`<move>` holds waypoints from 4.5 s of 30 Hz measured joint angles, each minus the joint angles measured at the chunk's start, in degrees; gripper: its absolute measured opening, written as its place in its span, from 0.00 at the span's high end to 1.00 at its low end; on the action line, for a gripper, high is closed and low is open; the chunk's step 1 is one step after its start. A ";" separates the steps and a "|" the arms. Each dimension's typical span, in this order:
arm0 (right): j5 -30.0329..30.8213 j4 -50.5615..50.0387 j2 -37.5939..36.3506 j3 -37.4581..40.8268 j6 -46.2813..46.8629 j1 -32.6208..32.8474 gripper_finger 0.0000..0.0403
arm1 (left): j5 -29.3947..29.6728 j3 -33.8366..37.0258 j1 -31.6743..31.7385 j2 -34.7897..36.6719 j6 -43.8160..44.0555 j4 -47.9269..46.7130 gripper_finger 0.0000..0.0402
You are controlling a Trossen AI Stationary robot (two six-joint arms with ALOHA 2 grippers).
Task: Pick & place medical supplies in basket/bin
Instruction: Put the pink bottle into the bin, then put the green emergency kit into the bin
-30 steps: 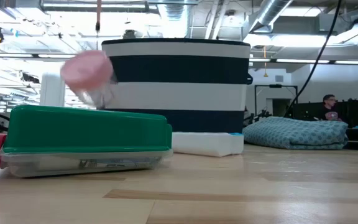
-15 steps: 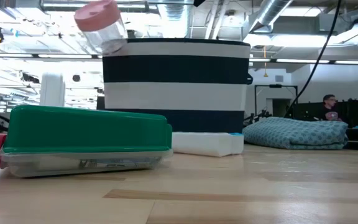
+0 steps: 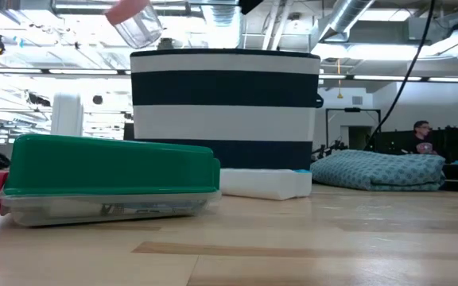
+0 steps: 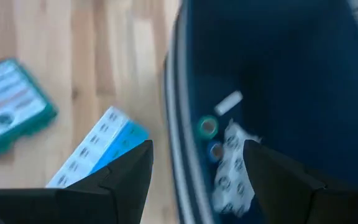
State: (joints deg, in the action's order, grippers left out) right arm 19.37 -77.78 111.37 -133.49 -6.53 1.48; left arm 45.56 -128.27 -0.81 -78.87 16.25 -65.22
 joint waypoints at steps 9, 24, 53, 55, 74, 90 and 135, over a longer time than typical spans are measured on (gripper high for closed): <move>-12.66 14.34 -0.07 -0.01 6.65 -8.17 0.39 | -23.42 0.02 18.75 -1.04 -12.44 1.98 1.00; -13.01 13.97 0.11 -0.04 11.64 -17.32 0.39 | -46.24 -0.02 36.62 -9.39 -23.10 3.64 1.00; -12.89 8.46 0.42 -0.02 9.49 -19.65 0.39 | -48.67 0.00 42.95 -33.59 -30.53 -3.20 0.98; -12.87 8.07 0.42 -0.02 9.49 -19.68 0.39 | -48.48 0.00 43.00 -33.64 -30.72 -2.98 0.97; -12.89 7.90 0.44 -0.02 9.46 -19.67 0.39 | -48.96 0.02 44.83 -29.87 -30.75 -4.88 0.62; -11.36 7.91 0.37 -0.02 9.76 -18.89 0.39 | -63.96 4.22 31.14 -1.33 -18.54 -15.24 0.58; 31.74 -2.79 -8.88 23.72 77.91 36.51 0.39 | -50.67 99.45 0.06 52.24 17.60 56.99 0.58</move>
State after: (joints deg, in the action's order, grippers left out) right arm 51.11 -80.57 102.49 -109.77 71.37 37.99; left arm -5.11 -28.82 -0.75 -26.63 33.85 -8.23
